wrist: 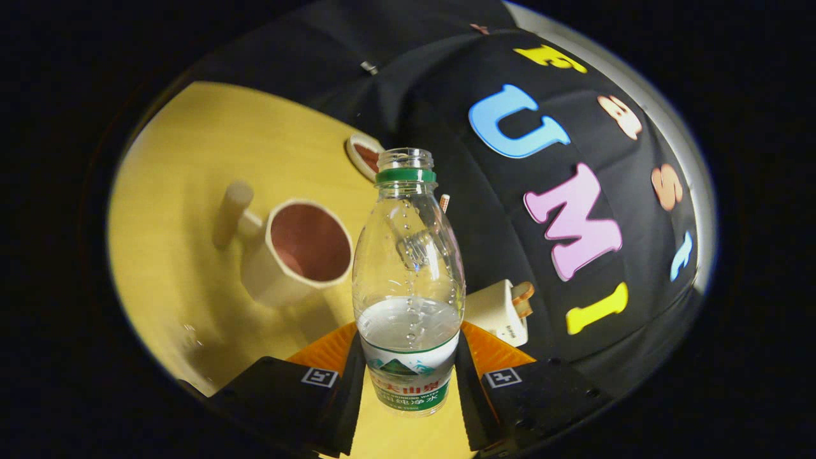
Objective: Take the bottle from table, then pour the juice into the cup, finally place the bottle on the coaster
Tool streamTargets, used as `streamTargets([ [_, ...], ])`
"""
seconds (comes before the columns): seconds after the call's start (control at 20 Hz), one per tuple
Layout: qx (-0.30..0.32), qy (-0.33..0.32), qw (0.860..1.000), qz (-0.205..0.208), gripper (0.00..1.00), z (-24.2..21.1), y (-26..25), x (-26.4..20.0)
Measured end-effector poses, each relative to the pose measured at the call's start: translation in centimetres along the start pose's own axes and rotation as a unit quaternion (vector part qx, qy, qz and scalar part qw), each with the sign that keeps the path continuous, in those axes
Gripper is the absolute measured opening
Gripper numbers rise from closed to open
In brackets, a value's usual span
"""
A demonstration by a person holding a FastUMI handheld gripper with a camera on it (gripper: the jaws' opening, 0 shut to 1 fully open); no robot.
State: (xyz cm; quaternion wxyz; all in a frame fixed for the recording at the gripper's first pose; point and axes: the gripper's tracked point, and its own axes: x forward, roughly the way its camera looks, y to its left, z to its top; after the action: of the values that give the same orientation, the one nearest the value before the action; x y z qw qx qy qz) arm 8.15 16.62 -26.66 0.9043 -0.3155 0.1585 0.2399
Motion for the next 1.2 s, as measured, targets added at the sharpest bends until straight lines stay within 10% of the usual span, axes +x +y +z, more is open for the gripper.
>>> streamTargets([
  [0.4, 0.267, -0.056, 0.962, -0.005, 0.69, 1.8, -5.2, 1.8],
  [0.8, 0.373, -0.086, 0.924, -0.004, 0.73, 1.2, -7.7, 7.2],
  [1.2, 0.368, -0.089, 0.925, -0.023, 0.76, -0.7, -7.7, 11.4],
])
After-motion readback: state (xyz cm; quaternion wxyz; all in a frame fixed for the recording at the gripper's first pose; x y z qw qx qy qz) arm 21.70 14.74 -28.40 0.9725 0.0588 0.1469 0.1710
